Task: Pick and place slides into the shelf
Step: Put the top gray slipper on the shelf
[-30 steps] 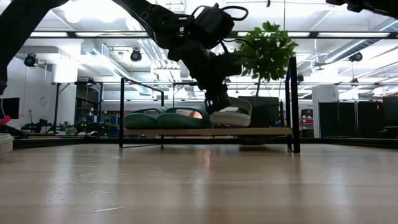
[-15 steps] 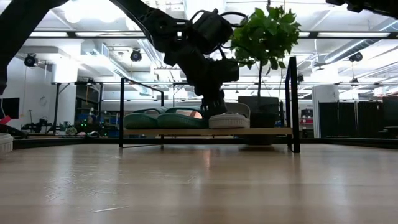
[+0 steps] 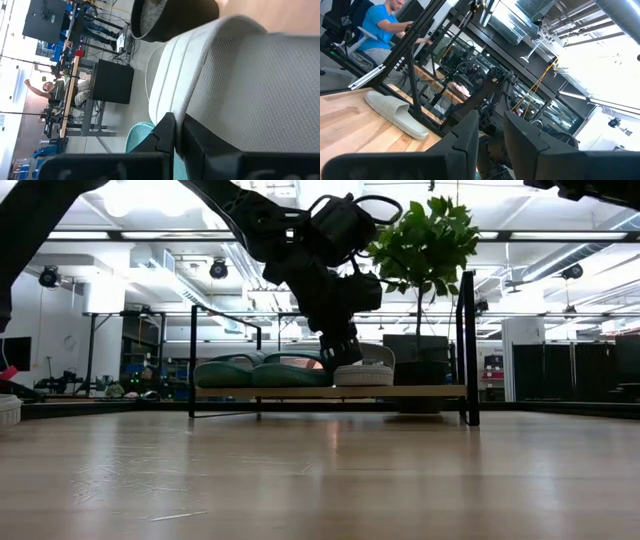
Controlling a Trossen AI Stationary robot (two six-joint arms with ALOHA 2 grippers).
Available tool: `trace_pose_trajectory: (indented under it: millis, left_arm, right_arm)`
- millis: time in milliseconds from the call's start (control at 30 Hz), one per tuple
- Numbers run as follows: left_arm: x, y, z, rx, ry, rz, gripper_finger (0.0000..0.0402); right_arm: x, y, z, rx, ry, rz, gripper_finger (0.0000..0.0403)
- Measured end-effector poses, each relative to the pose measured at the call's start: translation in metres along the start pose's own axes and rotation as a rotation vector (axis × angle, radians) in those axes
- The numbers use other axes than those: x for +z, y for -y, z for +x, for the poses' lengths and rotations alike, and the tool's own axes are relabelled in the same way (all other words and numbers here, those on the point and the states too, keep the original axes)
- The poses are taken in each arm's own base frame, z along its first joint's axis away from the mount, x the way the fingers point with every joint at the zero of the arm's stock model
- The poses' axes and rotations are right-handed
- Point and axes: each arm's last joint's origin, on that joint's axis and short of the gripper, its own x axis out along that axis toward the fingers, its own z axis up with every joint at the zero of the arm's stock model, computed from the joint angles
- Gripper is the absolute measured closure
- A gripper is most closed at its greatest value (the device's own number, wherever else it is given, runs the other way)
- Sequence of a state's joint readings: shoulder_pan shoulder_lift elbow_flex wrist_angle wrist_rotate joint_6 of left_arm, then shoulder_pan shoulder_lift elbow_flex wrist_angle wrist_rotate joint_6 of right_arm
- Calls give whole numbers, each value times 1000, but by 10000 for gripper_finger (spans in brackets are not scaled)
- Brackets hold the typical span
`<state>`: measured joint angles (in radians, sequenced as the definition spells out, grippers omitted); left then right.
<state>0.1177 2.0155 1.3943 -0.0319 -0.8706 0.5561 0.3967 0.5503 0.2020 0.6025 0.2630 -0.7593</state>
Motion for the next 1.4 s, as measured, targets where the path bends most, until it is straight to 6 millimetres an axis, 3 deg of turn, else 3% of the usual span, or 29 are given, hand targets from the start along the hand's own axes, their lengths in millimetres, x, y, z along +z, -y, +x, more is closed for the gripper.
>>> trace_pose_trajectory:
  millis: [600, 1133, 1400]
  left_arm:
    - [1, -12, 8, 44, -21, -33, 402]
    - [11, -13, 2, -5, 49, -80, 402]
    - [5, -23, 13, 17, 13, -91, 402]
  right_arm:
    - [0, 0, 0, 0, 0, 0, 314]
    - [0, 0, 0, 1, 0, 0, 316]
    - [0, 0, 0, 1, -1, 0, 318]
